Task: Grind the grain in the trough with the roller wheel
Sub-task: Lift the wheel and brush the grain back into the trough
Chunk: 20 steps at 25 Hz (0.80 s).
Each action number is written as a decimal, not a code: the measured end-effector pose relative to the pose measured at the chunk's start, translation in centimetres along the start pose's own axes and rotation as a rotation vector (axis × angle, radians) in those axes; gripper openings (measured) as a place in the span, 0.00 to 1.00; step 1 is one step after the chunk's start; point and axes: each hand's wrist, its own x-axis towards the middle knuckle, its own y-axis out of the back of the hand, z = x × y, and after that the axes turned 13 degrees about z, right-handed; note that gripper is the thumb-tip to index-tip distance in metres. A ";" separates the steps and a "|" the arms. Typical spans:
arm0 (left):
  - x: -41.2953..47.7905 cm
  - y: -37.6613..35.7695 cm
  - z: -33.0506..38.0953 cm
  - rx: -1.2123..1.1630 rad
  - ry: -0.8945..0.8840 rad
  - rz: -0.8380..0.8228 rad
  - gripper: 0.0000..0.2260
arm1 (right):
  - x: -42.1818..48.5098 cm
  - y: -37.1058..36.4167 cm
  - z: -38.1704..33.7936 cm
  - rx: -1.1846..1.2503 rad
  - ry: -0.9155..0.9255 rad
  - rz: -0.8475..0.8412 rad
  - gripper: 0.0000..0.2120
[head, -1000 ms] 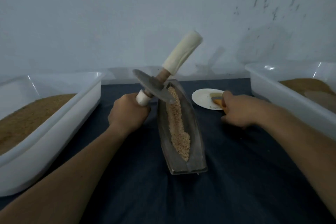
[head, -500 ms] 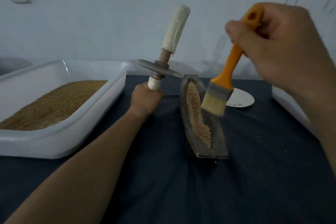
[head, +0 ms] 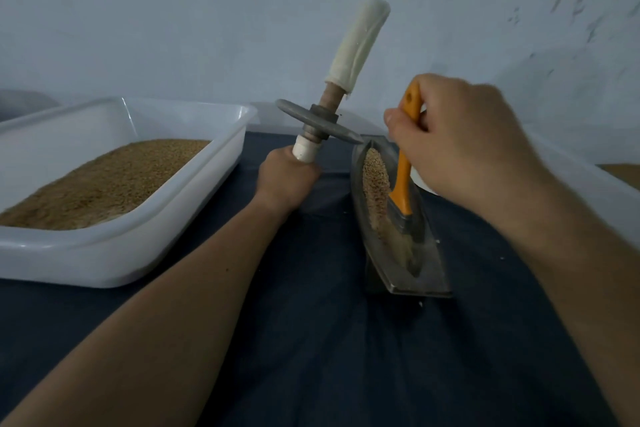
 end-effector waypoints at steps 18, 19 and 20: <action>-0.2 0.0 -0.1 -0.004 -0.027 -0.053 0.07 | 3.7 2.8 -2.0 -0.048 0.020 -0.174 0.14; -0.1 0.0 -0.1 0.000 -0.033 -0.053 0.07 | 3.3 3.1 -2.5 -0.040 0.018 -0.258 0.13; -0.1 0.0 -0.1 0.005 -0.039 -0.058 0.07 | 3.0 3.2 -2.9 -0.032 0.013 -0.326 0.11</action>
